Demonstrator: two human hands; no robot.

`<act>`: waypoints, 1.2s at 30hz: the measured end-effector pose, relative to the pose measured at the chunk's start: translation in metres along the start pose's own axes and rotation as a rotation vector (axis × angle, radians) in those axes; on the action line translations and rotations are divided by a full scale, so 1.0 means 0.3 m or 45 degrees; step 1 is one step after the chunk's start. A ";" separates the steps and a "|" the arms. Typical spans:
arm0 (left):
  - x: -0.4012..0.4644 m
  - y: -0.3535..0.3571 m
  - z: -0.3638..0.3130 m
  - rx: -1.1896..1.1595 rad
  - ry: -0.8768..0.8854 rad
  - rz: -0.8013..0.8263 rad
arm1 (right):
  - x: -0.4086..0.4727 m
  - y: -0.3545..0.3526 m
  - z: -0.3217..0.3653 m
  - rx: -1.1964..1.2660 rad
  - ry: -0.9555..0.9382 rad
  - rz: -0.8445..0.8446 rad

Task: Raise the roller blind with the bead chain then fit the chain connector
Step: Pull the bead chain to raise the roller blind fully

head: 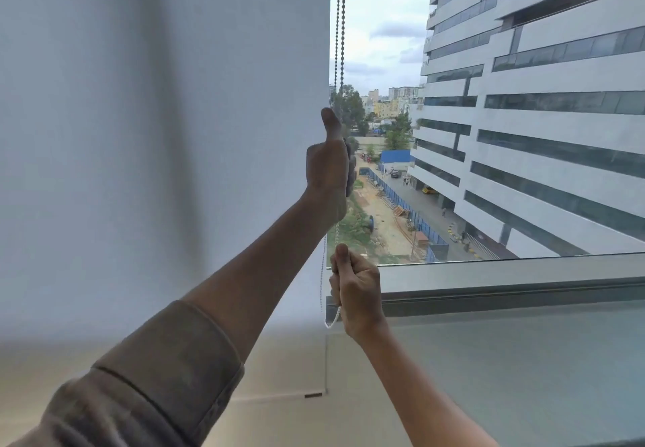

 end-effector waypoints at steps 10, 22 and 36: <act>-0.025 -0.073 0.026 0.083 0.278 -0.076 | 0.045 -0.008 0.016 -0.112 -0.037 0.143; -0.081 -0.137 0.206 0.098 0.191 -0.084 | 0.282 0.128 0.451 -0.073 -0.209 0.122; -0.200 -0.197 0.442 0.227 0.185 -0.180 | 0.325 0.353 0.869 0.207 -0.069 0.191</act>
Point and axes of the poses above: each hand's wrist, its own x-axis towards the middle knuckle, its own y-axis out of the palm, z = x × y, the point moved 8 cm from there along x, towards the middle knuckle, and after that the axes turned 9 degrees about -z, right-handed, at the moved point
